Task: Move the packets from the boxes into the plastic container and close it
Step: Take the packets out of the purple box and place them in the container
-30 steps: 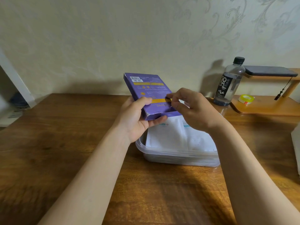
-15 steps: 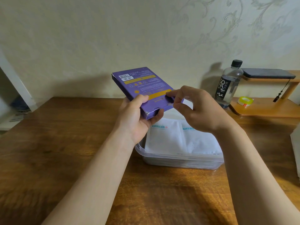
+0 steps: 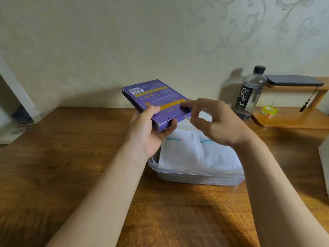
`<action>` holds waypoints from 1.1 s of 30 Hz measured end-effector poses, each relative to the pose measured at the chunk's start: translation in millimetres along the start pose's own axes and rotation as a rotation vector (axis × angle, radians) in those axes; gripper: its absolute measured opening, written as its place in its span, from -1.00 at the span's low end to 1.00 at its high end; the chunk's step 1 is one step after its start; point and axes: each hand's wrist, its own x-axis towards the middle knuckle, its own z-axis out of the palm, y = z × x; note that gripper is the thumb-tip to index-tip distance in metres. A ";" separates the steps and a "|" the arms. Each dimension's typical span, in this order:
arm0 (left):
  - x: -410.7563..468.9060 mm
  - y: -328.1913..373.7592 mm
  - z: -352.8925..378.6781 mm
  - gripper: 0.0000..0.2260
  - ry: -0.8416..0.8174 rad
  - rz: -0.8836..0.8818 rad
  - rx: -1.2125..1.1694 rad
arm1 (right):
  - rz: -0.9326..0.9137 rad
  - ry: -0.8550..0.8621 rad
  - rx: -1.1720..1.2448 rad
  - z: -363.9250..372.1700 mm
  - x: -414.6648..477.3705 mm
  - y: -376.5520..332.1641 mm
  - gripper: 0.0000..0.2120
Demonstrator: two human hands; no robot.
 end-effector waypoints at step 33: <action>1.2 -5.1 -2.6 -0.64 -0.079 0.001 0.015 | 0.472 0.234 0.846 7.5 10.9 1.4 -0.77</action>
